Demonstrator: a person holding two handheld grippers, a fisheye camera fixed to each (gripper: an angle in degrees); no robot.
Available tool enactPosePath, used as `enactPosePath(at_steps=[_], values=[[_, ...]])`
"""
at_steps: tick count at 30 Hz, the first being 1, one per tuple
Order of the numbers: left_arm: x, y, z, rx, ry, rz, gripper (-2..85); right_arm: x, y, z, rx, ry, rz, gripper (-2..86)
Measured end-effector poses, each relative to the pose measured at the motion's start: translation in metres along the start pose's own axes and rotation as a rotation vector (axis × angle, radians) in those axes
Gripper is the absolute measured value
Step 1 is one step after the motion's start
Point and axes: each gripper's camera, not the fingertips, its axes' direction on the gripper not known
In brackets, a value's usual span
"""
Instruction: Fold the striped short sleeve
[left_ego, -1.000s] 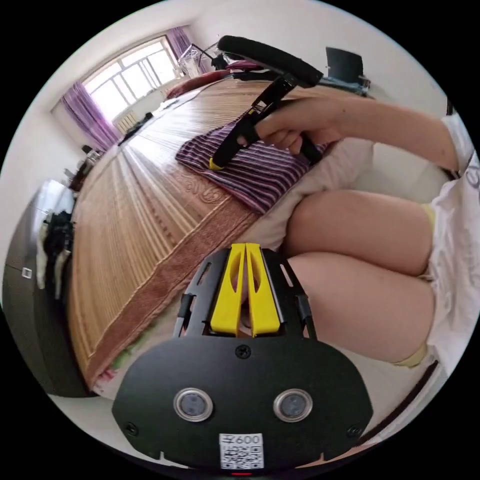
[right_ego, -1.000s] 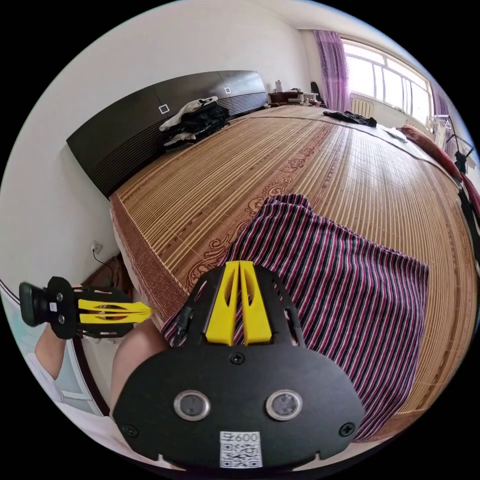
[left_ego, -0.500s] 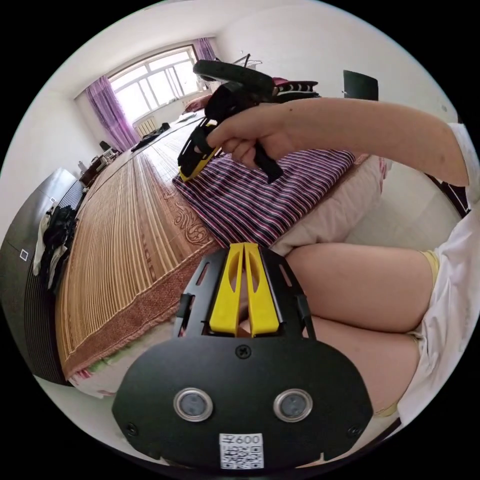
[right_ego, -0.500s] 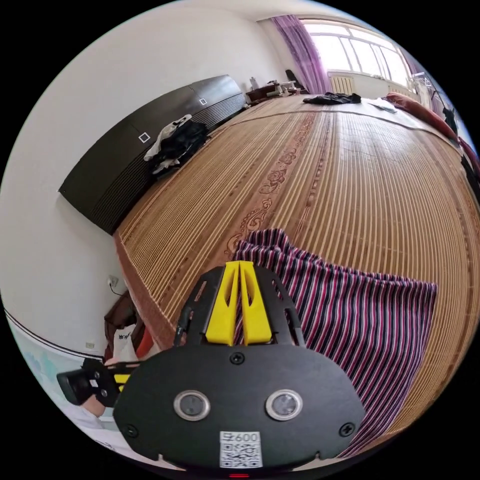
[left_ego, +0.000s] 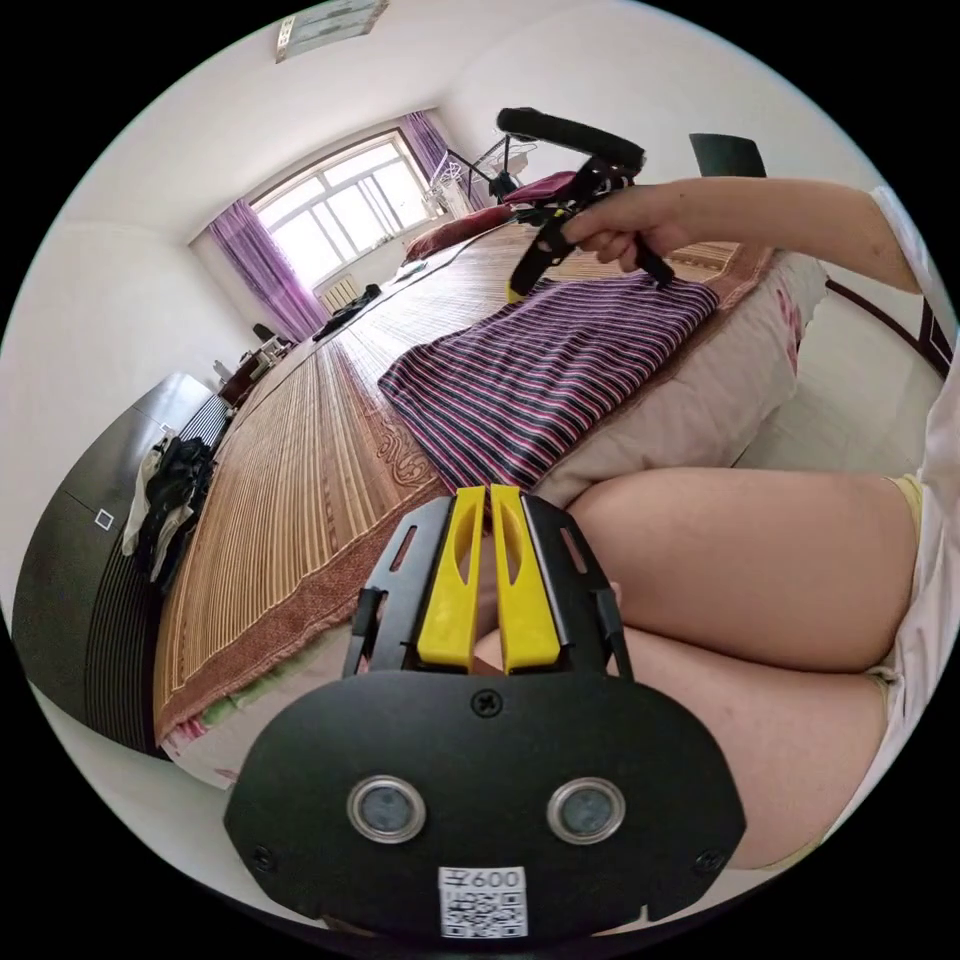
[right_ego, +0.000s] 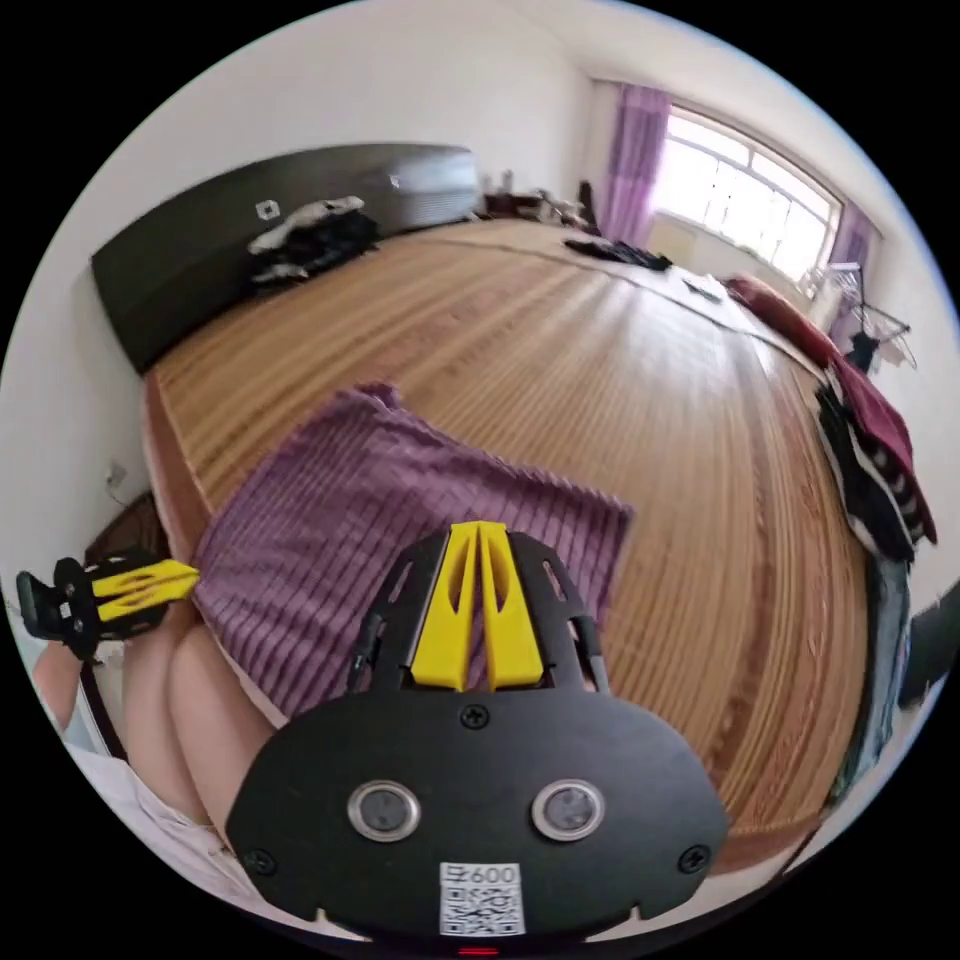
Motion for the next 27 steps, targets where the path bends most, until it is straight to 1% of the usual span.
enactPosePath(at_steps=[1,2,3,4,5,6,7,8,9,11,13,14,16,18,20,21,22,24,26,27], values=[[0.001,0.001,0.004,0.000,0.002,-0.004,1.6,0.040,0.024,-0.003,0.071,-0.049,0.077,-0.8],[0.002,0.003,0.010,0.002,0.005,-0.012,1.7,0.088,0.041,0.002,0.032,0.043,0.321,-0.9],[0.005,0.005,0.017,0.003,0.004,-0.015,1.9,0.105,0.050,-0.001,0.051,0.038,0.362,-0.9],[0.006,0.006,0.019,0.006,-0.001,-0.016,2.0,0.126,0.068,-0.010,0.115,0.012,0.423,-0.9],[0.010,0.009,0.025,0.009,-0.016,-0.020,2.3,0.130,0.088,-0.024,0.212,-0.035,0.422,-0.9],[0.016,0.011,0.029,0.014,-0.032,-0.010,2.6,0.126,0.096,-0.030,0.253,-0.067,0.390,-0.9],[0.020,0.012,0.032,0.019,-0.044,0.000,2.8,0.108,0.111,-0.039,0.302,-0.118,0.284,-0.9],[0.028,0.015,0.036,0.027,-0.075,0.022,3.2,0.078,0.126,-0.044,0.308,-0.119,0.158,-0.9],[0.037,0.017,0.040,0.032,-0.116,0.040,3.6,0.061,0.134,-0.045,0.309,-0.107,0.088,-0.9],[0.053,0.020,0.045,0.027,-0.192,0.083,4.6,-0.019,0.181,-0.042,0.313,-0.006,-0.225,-0.9],[0.063,0.022,0.049,0.011,-0.264,0.070,6.4,-0.063,0.219,-0.034,0.350,0.085,-0.313,-0.8],[0.067,0.023,0.050,-0.002,-0.292,0.071,7.5,-0.082,0.240,-0.029,0.367,0.090,-0.343,-0.8],[0.078,0.026,0.053,-0.034,-0.330,0.172,9.0,-0.105,0.266,-0.017,0.360,0.055,-0.398,-0.9],[0.097,0.034,0.060,-0.086,-0.429,0.342,10.2,-0.121,0.284,0.001,0.335,0.066,-0.415,-0.9],[0.113,0.040,0.065,-0.080,-0.501,0.464,10.7,-0.134,0.295,0.025,0.286,0.069,-0.422,-0.9],[0.125,0.044,0.071,-0.085,-0.532,0.562,10.9,-0.137,0.296,0.030,0.273,0.064,-0.432,-0.9],[0.131,0.046,0.075,-0.092,-0.550,0.608,10.9,-0.141,0.299,0.040,0.259,0.059,-0.447,-0.9],[0.151,0.051,0.095,-0.113,-0.602,0.769,10.9,-0.146,0.301,0.048,0.270,0.048,-0.452,-0.9],[0.158,0.050,0.109,-0.120,-0.627,0.788,10.8,-0.149,0.302,0.054,0.295,0.019,-0.441,-0.9],[0.158,0.047,0.113,-0.122,-0.616,0.757,10.5,-0.151,0.302,0.056,0.298,0.009,-0.437,-0.9]])
